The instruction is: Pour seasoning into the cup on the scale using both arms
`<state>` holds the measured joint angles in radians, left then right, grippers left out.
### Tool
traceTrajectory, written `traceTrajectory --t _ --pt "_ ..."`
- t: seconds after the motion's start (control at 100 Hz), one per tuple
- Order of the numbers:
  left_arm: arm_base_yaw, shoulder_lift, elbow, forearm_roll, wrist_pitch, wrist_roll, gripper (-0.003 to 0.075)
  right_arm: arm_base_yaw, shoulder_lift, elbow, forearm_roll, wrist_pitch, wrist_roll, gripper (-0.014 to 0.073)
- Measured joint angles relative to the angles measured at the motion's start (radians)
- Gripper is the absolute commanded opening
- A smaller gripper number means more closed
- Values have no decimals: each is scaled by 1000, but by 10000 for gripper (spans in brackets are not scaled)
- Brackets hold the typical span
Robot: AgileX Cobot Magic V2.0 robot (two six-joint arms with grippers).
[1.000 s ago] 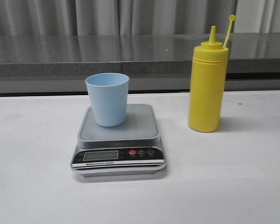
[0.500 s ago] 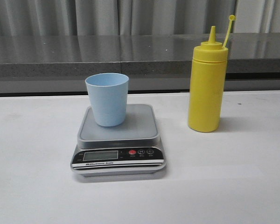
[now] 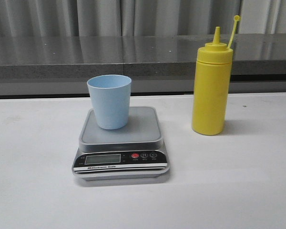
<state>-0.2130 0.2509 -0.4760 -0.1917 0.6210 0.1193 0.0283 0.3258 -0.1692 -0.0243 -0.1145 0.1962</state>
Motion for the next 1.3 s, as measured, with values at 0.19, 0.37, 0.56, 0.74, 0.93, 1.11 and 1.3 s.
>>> traceTrajectory --t 0.19,0.37,0.56,0.74,0.93,1.11,1.3 --pt "0 0 0 0 0 0 -20 -35 -76 92 0 -10 0 -68" --pt "0 0 0 0 0 0 -20 -72 -169 140 0 5 0 -68" --pt "0 0 0 0 0 0 -20 -79 -299 171 0 29 0 -68" --pt "0 -1 0 0 0 0 -20 -79 -336 195 -7 108 0 -68" --pt "0 -1 0 0 0 0 -20 -79 -336 197 -21 172 0 -68" --pt "0 -1 0 0 0 0 -20 -79 -336 197 -13 187 0 -68" --pt "0 -1 0 0 0 0 -20 -79 -336 197 -8 197 0 -68"
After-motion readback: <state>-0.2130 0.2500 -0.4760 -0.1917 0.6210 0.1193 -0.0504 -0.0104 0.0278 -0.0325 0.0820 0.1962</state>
